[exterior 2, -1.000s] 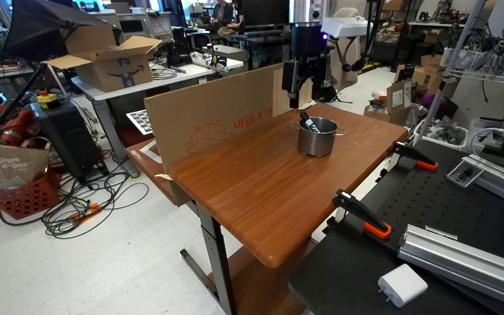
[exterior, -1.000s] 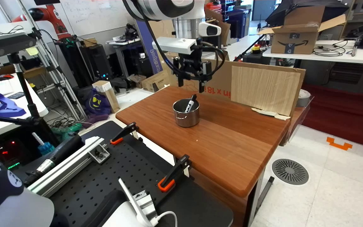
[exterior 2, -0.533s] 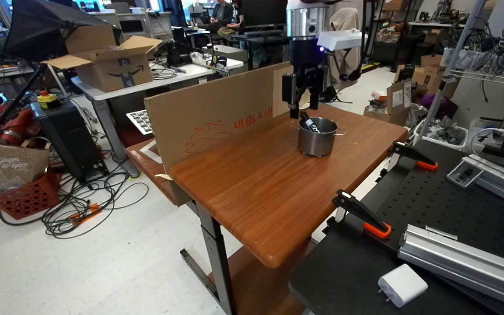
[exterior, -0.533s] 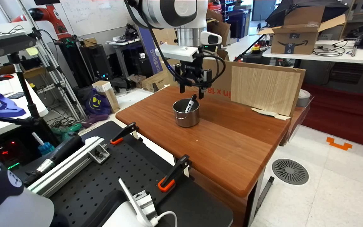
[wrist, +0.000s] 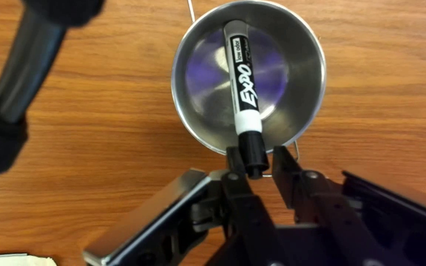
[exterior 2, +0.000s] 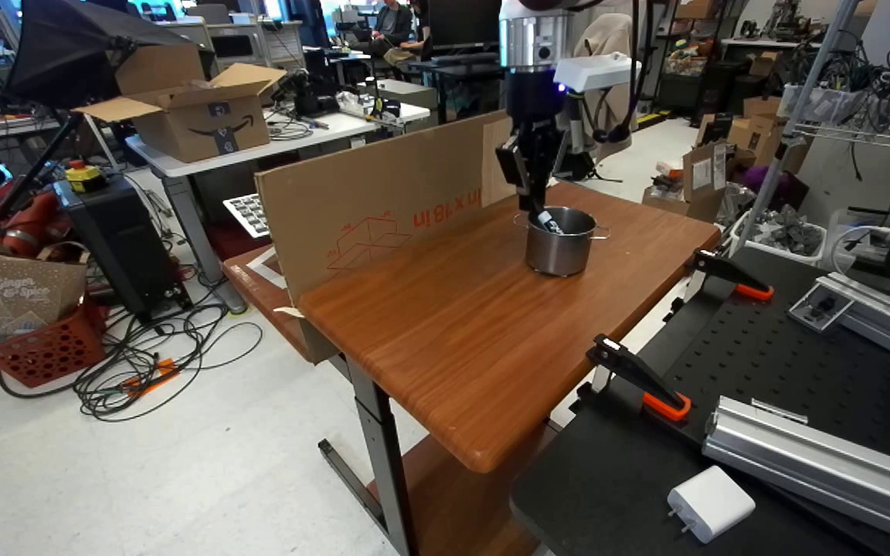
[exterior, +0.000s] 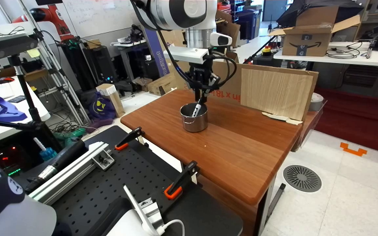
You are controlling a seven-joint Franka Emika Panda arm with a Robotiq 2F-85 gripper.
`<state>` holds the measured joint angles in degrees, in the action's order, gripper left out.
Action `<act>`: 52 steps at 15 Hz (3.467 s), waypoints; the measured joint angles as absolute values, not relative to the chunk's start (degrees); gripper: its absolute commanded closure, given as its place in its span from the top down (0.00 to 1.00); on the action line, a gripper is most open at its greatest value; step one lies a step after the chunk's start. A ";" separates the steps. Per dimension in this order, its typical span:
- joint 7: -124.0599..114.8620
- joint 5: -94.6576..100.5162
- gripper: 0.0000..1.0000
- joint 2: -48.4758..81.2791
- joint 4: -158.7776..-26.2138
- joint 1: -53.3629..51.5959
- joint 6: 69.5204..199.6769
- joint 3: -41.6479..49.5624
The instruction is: Remove the marker from the pot and put it on the table
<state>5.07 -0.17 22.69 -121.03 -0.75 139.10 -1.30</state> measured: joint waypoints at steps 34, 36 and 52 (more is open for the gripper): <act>3.97 -17.25 0.05 11.78 -119.69 0.87 129.09 -1.61; 2.99 -17.28 0.05 13.10 -117.92 0.71 127.80 -2.11; -2.20 -17.01 0.05 27.71 -105.94 -2.38 125.68 -3.93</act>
<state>-2.20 -17.01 27.71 -105.94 -2.38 125.68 -3.93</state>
